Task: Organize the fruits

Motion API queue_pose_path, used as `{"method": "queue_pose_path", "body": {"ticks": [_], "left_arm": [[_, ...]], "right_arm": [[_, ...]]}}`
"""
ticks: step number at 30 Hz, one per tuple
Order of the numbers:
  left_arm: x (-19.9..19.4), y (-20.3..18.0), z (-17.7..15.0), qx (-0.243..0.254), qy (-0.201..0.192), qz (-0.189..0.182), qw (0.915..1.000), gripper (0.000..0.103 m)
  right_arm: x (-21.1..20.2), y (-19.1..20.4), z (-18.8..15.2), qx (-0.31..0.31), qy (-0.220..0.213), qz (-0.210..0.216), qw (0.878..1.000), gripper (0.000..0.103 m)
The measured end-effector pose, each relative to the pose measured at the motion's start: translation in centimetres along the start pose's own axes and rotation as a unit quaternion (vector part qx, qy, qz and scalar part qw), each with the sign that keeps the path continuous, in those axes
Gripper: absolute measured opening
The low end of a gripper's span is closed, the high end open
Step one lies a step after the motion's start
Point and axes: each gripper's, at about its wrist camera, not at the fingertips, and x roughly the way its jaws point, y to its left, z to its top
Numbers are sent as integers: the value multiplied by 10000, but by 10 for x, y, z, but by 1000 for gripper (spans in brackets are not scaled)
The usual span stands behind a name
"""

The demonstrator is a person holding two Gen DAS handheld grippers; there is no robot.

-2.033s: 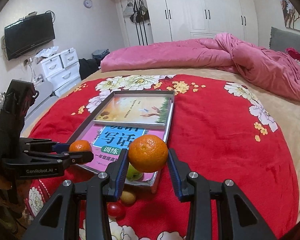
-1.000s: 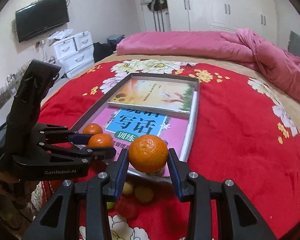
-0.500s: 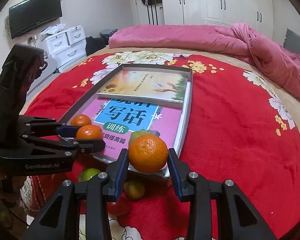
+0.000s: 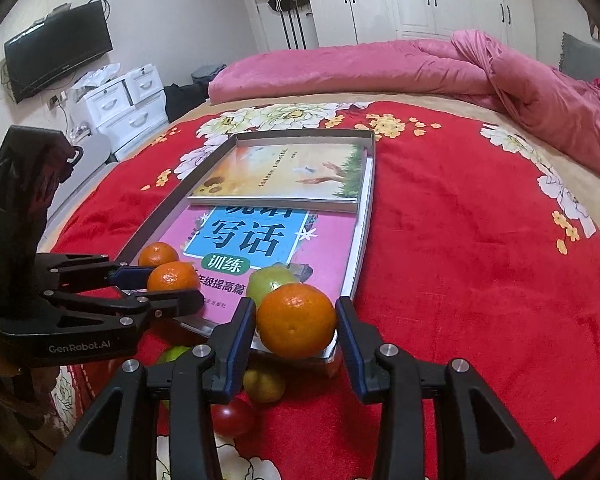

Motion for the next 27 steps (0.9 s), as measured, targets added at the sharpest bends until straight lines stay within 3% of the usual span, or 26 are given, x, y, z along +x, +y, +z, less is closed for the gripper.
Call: {"method": "queue_pose_path", "body": {"ticks": [3,27], "left_arm": [[0,0,0,-11,5,-17,10000,42],[-1,-2,-1,-47,35,-116,9999,47]], "right_arm": [[-3,-1,0,49,-12,-11,10000,51],[-16,10,-4,-187,-127,53,9997,51]]}}
